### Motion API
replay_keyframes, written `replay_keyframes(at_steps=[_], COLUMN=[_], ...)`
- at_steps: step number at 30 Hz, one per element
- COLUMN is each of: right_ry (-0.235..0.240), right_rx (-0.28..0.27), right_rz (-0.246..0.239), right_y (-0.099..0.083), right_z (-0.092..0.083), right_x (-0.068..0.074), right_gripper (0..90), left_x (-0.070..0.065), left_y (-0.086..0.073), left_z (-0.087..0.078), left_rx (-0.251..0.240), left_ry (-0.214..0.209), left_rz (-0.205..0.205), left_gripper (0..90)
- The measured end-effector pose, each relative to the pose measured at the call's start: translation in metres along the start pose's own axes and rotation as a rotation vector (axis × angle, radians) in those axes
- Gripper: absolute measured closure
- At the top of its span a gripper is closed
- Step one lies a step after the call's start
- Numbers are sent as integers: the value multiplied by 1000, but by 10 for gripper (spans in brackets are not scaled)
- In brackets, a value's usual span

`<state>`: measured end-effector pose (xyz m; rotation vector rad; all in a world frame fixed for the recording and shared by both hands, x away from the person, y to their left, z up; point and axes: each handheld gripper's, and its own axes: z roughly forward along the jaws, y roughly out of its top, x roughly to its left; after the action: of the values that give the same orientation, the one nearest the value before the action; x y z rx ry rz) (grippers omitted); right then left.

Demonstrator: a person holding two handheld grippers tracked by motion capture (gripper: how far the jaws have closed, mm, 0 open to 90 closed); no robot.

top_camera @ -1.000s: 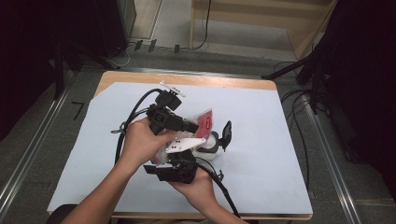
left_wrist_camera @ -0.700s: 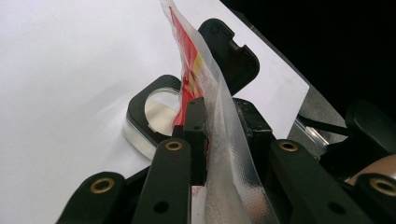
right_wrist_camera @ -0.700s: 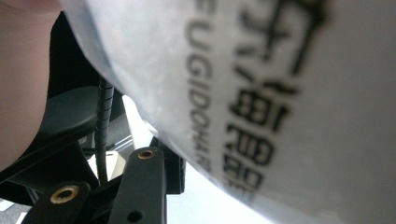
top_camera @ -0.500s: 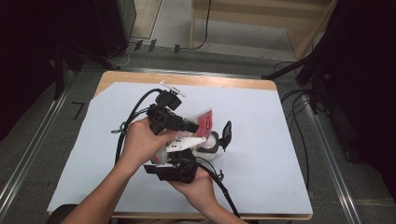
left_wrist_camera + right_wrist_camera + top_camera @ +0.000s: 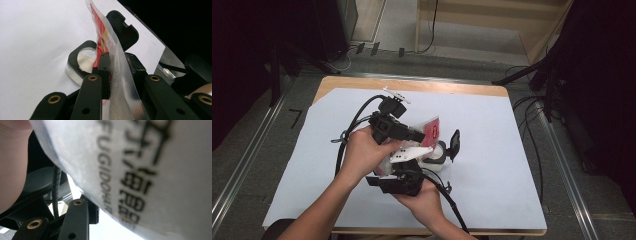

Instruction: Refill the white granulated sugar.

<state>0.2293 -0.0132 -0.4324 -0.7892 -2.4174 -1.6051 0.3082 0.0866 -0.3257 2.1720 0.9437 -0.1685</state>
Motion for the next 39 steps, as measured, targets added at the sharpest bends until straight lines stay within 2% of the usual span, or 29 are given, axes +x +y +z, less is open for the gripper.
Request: replay_keyframes(at_steps=[12, 19, 25, 31, 39], right_ry=[0, -7, -12, 4, 0], right_rx=[0, 5, 2, 0, 2], right_rz=[-6, -31, -24, 0, -2], right_y=[0, -1, -1, 1, 1], right_z=[0, 1, 1, 0, 0], right_x=[0, 1, 1, 0, 0], right_gripper=[627, 634, 639, 640, 639], left_x=[0, 0, -1, -1, 1], left_y=[0, 0, 0, 0, 1], left_z=[0, 0, 0, 0, 0], left_rx=[4, 4, 2, -6, -2], left_ry=[5, 5, 3, -3, -5], left_rz=[0, 2, 1, 0, -1], left_gripper=[772, 773, 771, 760, 763])
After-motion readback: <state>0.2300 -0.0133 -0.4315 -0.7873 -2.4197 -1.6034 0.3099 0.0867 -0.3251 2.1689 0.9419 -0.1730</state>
